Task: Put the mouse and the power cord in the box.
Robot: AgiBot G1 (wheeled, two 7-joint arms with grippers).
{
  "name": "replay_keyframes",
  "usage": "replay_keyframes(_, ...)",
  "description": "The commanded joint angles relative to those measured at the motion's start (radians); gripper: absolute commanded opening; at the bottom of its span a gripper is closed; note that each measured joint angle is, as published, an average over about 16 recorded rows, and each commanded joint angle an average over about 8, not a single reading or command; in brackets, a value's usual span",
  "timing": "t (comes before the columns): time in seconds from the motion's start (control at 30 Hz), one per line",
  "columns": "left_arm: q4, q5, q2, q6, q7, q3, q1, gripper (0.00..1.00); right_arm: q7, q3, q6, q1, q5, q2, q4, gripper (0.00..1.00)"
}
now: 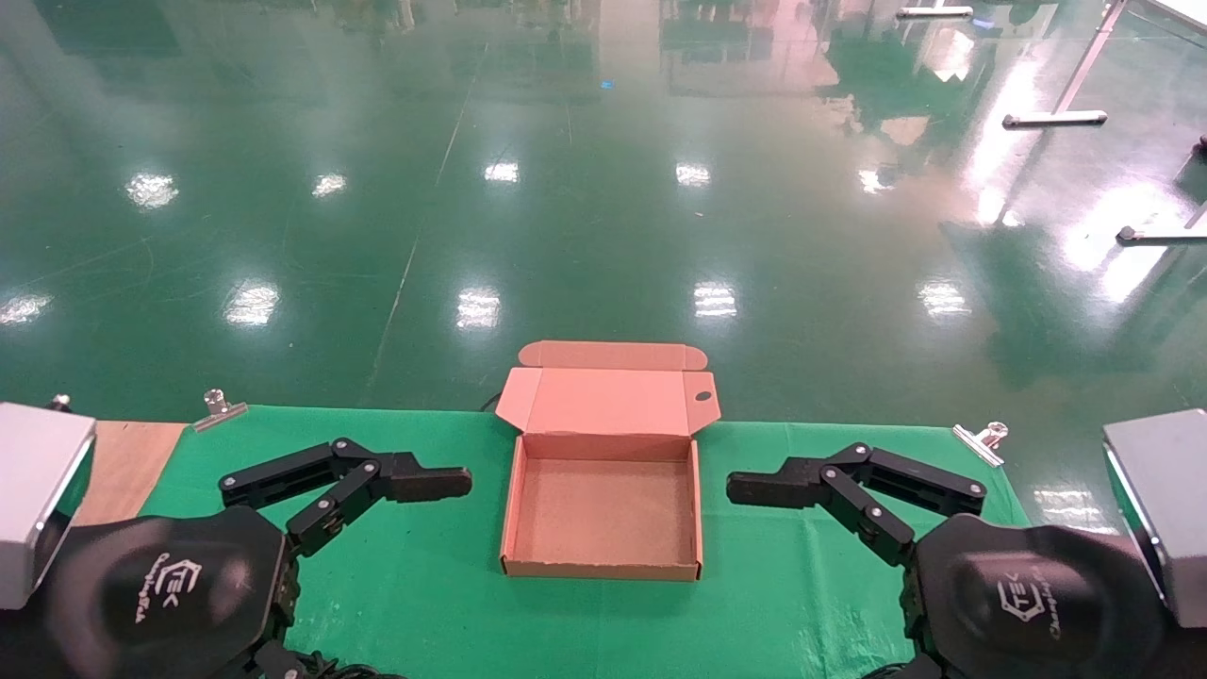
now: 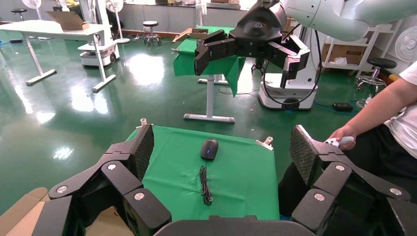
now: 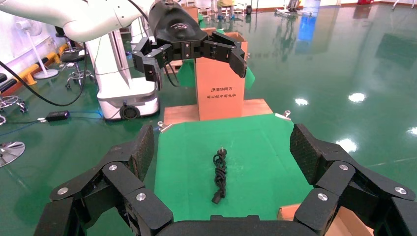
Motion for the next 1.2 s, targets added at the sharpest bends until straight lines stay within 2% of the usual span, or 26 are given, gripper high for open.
replay_keyframes(0.03, 0.000, 0.000, 0.000, 0.000, 0.000, 0.000, 0.000, 1.00, 0.000, 0.000, 0.000, 0.000, 0.000, 0.000, 0.000, 1.00)
replay_keyframes(1.2, 0.000, 0.000, 0.000, 0.000, 0.000, 0.000, 0.000, 1.00, 0.000, 0.000, 0.000, 0.000, 0.000, 0.000, 0.000, 1.00)
